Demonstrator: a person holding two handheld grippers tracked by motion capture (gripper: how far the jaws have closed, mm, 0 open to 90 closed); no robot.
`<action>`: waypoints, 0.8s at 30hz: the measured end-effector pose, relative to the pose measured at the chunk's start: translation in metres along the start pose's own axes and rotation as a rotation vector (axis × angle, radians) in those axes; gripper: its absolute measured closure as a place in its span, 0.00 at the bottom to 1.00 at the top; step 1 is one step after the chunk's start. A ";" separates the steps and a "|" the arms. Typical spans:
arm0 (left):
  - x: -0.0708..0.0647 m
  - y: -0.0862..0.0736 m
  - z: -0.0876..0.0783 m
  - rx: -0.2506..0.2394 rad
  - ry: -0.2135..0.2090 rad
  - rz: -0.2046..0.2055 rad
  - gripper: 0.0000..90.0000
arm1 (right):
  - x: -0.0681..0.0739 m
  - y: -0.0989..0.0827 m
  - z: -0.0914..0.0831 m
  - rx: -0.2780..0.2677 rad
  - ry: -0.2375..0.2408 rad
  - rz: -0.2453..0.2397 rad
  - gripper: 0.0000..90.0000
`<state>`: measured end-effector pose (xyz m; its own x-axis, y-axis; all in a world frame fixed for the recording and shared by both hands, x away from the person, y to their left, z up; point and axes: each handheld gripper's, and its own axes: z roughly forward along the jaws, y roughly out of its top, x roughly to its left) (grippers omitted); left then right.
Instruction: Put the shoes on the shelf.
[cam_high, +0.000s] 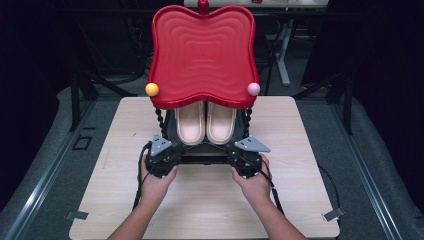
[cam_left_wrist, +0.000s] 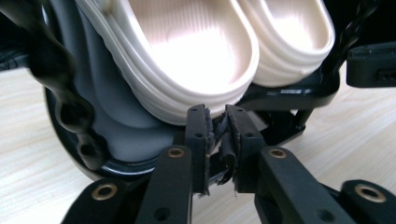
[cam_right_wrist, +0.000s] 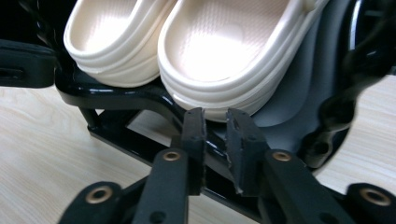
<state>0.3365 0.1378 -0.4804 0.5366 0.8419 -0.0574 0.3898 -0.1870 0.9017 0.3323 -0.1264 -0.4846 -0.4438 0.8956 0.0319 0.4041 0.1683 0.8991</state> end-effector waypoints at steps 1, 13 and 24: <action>0.000 0.002 -0.002 -0.013 0.005 -0.002 0.87 | -0.001 0.001 -0.002 -0.003 0.000 0.004 0.82; 0.008 0.016 0.000 -0.065 0.066 -0.032 0.67 | -0.007 0.018 -0.001 -0.074 0.000 0.041 0.67; 0.013 0.018 0.018 -0.053 0.080 -0.058 0.62 | -0.010 0.022 0.016 -0.070 -0.011 0.068 0.61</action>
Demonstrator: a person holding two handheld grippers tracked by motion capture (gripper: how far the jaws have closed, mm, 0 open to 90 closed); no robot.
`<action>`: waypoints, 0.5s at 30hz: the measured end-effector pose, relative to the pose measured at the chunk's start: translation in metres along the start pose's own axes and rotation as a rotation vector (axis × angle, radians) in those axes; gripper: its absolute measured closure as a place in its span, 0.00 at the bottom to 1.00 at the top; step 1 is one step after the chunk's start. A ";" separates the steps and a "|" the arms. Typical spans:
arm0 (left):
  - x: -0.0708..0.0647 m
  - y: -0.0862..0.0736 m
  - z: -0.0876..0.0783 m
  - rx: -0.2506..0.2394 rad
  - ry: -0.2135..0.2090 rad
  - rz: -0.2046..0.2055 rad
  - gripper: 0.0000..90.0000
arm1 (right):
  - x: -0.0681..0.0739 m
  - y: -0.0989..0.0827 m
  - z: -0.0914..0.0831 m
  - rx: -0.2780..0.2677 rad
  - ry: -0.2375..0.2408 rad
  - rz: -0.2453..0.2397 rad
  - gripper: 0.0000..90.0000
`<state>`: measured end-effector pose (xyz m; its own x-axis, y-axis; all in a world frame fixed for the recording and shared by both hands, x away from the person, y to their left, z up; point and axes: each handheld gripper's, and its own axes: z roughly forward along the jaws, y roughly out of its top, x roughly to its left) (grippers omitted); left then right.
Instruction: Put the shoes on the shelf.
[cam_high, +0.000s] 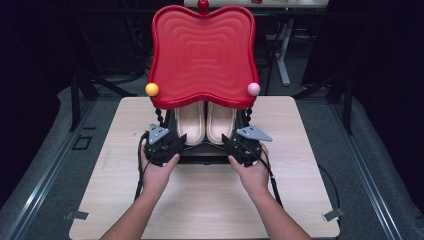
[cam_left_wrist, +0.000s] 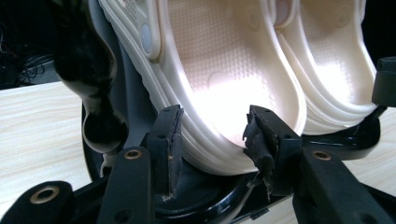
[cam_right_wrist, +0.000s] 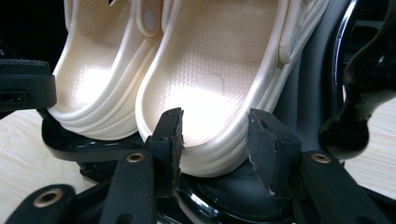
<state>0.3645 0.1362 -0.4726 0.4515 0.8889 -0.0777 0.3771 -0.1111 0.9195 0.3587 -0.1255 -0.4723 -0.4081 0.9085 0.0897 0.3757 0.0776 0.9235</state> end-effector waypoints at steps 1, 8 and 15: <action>0.001 0.000 0.001 0.002 -0.002 0.002 0.62 | 0.000 0.000 0.001 0.001 -0.001 0.002 0.61; 0.000 0.001 0.006 0.007 0.003 0.003 0.65 | -0.003 -0.001 0.006 -0.004 -0.006 0.023 0.61; 0.001 0.004 0.007 0.019 0.005 -0.003 0.69 | -0.004 -0.001 0.009 -0.010 -0.007 0.017 0.66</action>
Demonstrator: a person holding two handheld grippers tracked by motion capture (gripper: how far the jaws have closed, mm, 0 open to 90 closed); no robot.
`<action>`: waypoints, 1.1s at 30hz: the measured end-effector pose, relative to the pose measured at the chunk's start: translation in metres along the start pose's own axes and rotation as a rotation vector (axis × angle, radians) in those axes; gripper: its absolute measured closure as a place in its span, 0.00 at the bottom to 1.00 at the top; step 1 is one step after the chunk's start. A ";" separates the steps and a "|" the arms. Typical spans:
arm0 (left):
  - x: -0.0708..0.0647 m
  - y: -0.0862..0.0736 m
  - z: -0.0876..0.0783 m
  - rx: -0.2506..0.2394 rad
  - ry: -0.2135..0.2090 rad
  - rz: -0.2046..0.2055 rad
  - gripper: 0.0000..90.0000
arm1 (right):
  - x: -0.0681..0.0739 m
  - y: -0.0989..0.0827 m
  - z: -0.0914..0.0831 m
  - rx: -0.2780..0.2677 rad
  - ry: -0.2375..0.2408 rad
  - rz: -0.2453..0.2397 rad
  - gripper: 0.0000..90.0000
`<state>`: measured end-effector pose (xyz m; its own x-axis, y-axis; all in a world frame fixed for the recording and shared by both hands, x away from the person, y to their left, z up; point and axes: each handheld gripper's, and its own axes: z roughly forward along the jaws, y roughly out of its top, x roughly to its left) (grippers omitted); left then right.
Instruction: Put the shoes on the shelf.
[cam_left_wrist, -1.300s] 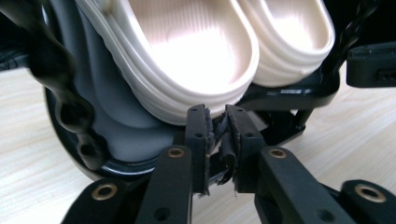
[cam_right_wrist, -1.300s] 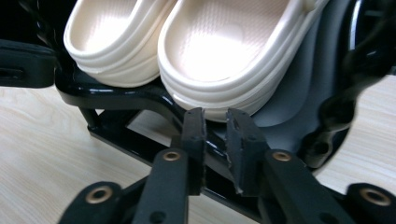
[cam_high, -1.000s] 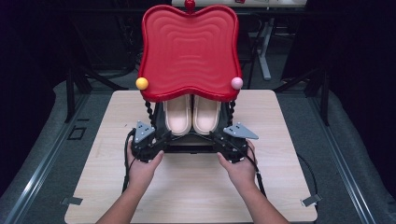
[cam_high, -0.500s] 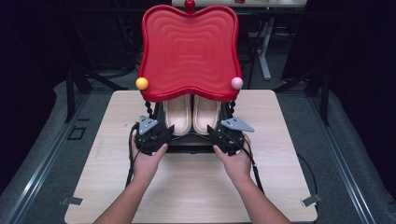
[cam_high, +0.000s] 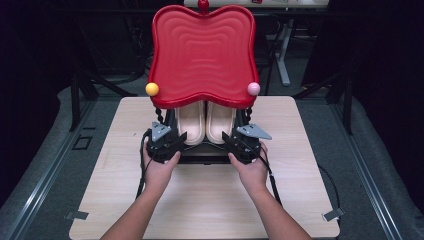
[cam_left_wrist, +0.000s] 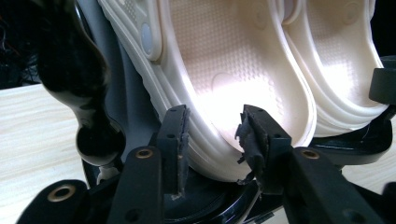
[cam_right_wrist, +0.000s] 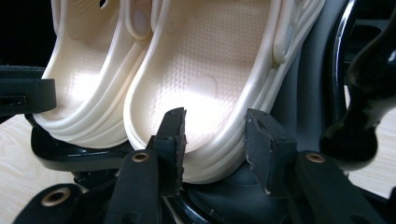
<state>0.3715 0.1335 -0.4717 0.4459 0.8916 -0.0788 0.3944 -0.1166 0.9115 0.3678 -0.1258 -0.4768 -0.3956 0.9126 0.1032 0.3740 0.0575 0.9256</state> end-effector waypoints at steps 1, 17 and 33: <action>0.001 0.001 0.000 0.001 0.000 0.002 0.70 | 0.000 0.000 0.001 -0.002 -0.002 0.003 0.67; 0.000 0.007 0.002 0.007 0.026 0.047 0.77 | 0.001 0.006 0.004 0.020 -0.017 0.000 0.71; -0.002 0.010 0.010 -0.011 0.072 0.047 0.68 | 0.009 0.006 0.006 0.002 -0.069 -0.057 0.63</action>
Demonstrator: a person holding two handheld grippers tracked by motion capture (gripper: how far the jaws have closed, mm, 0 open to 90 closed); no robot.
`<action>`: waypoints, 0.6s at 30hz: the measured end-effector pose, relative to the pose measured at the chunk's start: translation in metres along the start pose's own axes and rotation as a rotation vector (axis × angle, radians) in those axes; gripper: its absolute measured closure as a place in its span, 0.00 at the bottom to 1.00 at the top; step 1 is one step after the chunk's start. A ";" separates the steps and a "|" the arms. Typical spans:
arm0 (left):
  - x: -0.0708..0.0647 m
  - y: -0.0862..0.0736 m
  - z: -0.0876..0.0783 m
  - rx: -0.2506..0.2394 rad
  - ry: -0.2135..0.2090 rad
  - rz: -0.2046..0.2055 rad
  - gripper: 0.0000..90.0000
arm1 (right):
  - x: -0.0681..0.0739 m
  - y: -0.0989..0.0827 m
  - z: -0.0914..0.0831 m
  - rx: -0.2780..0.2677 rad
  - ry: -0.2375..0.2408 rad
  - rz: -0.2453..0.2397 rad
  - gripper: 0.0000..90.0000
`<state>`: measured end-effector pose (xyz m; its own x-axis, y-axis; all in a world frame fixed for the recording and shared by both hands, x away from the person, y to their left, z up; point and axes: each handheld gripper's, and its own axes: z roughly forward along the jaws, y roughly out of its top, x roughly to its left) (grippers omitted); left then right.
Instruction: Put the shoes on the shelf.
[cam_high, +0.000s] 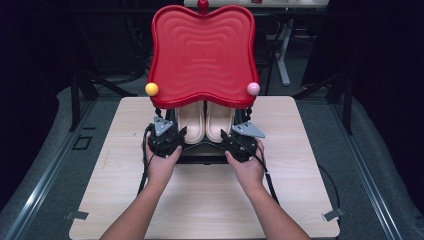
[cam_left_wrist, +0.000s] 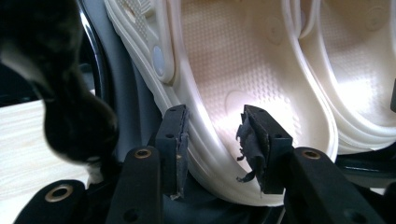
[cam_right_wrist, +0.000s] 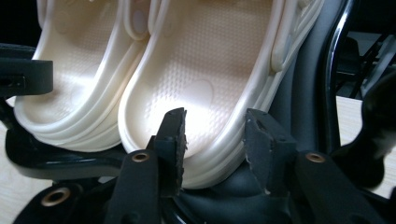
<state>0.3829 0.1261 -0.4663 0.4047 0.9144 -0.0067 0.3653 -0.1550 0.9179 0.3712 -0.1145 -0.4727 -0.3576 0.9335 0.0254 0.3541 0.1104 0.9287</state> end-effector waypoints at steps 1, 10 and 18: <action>-0.001 0.000 0.000 0.000 0.006 0.005 0.67 | -0.001 0.000 0.001 -0.002 -0.001 0.006 0.62; 0.002 -0.001 0.000 -0.008 0.007 0.051 0.76 | -0.008 -0.002 0.004 0.005 0.026 -0.007 0.67; 0.003 -0.004 0.000 -0.021 -0.014 0.119 0.76 | -0.011 -0.005 0.003 -0.012 0.050 -0.055 0.67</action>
<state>0.3829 0.1295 -0.4698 0.4558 0.8847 0.0979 0.2964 -0.2545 0.9205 0.3760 -0.1239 -0.4783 -0.4188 0.9080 -0.0081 0.3226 0.1571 0.9334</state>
